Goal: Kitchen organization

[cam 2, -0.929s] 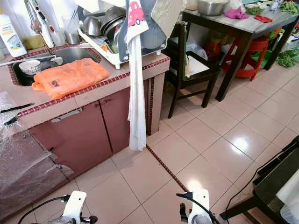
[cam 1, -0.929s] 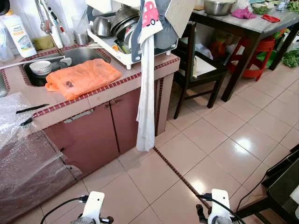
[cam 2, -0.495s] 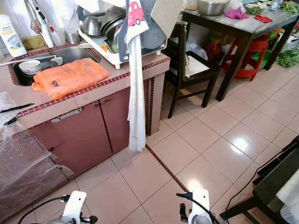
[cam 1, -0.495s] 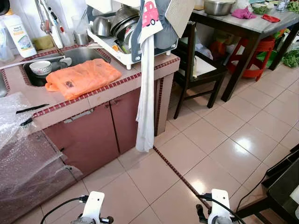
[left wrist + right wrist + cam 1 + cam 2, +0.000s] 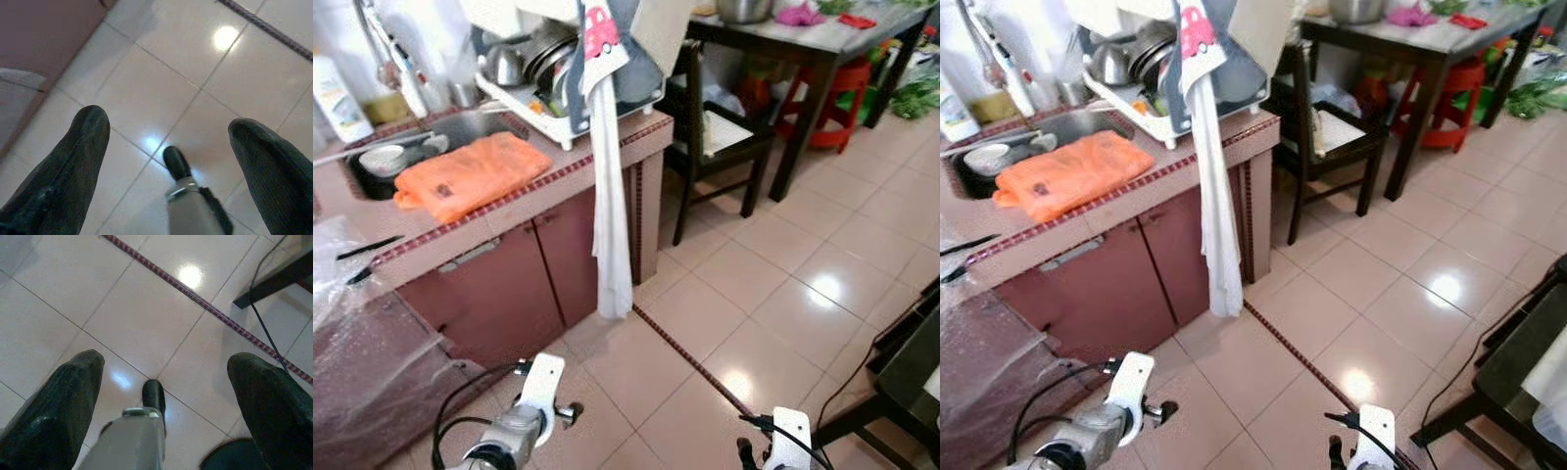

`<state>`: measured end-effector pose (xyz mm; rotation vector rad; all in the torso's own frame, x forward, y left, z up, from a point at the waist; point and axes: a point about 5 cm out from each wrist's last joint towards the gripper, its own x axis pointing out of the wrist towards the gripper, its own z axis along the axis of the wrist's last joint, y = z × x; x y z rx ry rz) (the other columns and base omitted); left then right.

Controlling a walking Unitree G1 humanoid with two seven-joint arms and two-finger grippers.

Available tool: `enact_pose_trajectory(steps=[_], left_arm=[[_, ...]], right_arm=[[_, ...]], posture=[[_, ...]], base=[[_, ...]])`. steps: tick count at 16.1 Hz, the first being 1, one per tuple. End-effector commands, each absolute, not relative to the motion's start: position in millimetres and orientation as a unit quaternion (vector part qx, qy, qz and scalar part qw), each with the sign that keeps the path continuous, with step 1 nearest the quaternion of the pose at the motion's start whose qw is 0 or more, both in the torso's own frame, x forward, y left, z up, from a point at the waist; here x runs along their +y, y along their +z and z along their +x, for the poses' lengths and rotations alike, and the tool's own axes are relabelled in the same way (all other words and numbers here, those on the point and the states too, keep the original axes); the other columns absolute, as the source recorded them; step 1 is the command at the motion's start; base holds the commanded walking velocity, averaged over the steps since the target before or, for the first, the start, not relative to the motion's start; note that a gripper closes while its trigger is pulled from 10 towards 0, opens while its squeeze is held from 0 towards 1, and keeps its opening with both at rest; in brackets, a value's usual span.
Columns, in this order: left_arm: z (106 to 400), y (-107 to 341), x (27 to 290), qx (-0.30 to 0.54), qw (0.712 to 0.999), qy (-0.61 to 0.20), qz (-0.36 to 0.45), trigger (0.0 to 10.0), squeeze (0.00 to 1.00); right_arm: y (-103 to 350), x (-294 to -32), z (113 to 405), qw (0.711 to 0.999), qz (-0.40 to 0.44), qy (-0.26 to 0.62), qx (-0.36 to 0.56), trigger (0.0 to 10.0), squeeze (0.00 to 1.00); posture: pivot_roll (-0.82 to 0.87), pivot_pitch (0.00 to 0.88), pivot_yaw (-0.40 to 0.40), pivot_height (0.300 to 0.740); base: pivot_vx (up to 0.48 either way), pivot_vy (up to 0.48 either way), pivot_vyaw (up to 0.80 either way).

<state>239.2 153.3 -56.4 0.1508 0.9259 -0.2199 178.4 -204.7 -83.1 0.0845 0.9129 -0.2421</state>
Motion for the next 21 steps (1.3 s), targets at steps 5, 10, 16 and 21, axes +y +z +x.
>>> enact_pose_trajectory(steps=[5, 10, 16, 21], left_arm=[[246, -51, 159, 0.414, 0.904, -0.096, 0.040, 10.0, 0.00], [285, -16, 162, 0.325, 0.939, -0.115, -0.008, 10.0, 0.00], [301, 33, 160, 0.147, 0.944, -0.296, 0.014, 10.0, 0.00], [262, 31, 191, 0.103, 0.959, -0.262, 0.035, 10.0, 0.00]], right_arm=[[-83, -205, 175, 0.899, 0.009, -0.106, 0.425, 10.0, 0.00], [-37, -223, 236, 0.956, 0.005, -0.110, 0.270, 10.0, 0.00], [47, -248, 242, 0.995, -0.050, -0.065, 0.056, 10.0, 0.00], [66, -242, 193, 0.996, -0.054, -0.065, 0.034, 10.0, 0.00]], posture=[[-0.19, 0.000, 0.084, 0.740], [-0.20, 0.000, 0.085, 0.740], [-0.21, 0.000, 0.111, 0.740], [-0.23, 0.000, 0.146, 0.740]], base=[[0.000, 0.000, 0.00], [0.000, 0.000, 0.00], [0.000, 0.000, 0.00], [0.000, 0.000, 0.00]])
